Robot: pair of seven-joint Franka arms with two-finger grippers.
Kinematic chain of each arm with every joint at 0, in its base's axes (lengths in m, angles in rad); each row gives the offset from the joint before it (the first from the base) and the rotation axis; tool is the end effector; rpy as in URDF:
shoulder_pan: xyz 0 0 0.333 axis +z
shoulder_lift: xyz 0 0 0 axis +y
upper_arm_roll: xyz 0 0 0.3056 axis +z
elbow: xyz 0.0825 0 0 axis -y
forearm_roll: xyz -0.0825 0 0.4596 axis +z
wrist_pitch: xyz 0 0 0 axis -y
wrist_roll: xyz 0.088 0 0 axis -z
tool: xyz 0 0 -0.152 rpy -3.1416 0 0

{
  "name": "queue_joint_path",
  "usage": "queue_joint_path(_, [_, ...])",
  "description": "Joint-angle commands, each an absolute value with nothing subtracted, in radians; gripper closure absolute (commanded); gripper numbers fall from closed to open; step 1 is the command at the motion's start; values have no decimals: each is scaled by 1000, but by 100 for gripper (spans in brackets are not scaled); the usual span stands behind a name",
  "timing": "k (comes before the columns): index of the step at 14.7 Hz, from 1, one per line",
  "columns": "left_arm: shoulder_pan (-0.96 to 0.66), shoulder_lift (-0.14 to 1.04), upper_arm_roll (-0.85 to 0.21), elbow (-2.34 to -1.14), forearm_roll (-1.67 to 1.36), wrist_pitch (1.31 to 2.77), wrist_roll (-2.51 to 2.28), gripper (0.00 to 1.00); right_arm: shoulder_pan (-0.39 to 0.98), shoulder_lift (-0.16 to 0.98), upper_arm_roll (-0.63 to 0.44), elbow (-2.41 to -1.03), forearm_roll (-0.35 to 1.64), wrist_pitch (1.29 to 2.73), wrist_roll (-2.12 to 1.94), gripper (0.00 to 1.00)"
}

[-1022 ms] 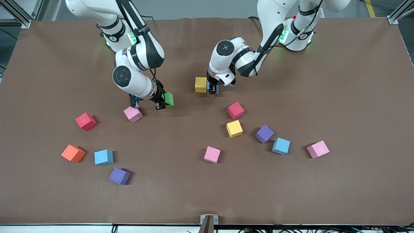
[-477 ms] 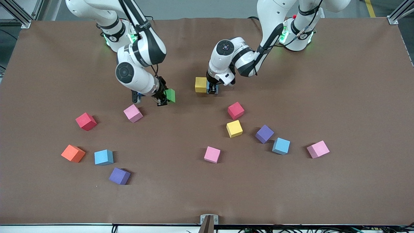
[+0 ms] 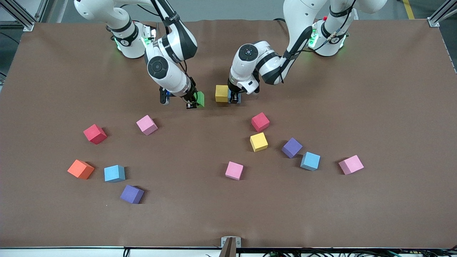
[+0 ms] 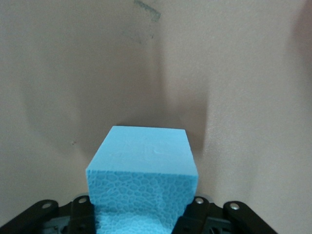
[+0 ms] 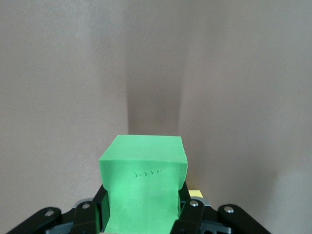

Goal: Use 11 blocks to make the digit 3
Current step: 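Carry the green cube toward yellow while the left gripper places cyan beside yellow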

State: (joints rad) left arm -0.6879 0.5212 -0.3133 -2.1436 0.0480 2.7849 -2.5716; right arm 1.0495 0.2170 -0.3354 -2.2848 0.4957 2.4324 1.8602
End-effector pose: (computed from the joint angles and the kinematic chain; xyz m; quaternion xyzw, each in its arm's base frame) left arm 0.3187 -0.5329 0.0627 0.7015 0.7059 -0.0796 0.0577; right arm 0.4263 0.3776 0.1449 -0.7170 0.6864 0.1211 0.0128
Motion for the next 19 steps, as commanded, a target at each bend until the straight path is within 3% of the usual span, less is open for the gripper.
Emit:
queue_joint_path(1, [-707, 541, -308, -2138, 69, 2800, -2600, 99, 1117, 196, -341, -2338, 517, 2512, 1916, 75])
queue_joint_path(5, [-707, 541, -308, -2138, 69, 2800, -2600, 96, 1149, 218, -341, -2341, 517, 2536, 1928, 75])
queue_joint_path(6, [-704, 541, -308, -2137, 69, 2795, -2599, 76, 1154, 219, -341, -2345, 517, 2536, 1928, 75])
queue_joint_path(7, [-706, 541, -307, -2138, 71, 2787, -2596, 30, 1152, 222, -341, -2347, 517, 2537, 1928, 75])
queue_joint_path(8, [-719, 540, -304, -2138, 71, 2772, -2595, 1, 1152, 225, -342, -2347, 517, 2536, 1928, 75])
queue_joint_path(19, [-716, 491, -307, -2135, 72, 2698, -2595, 0, 1173, 239, -341, -2349, 517, 2540, 1971, 75])
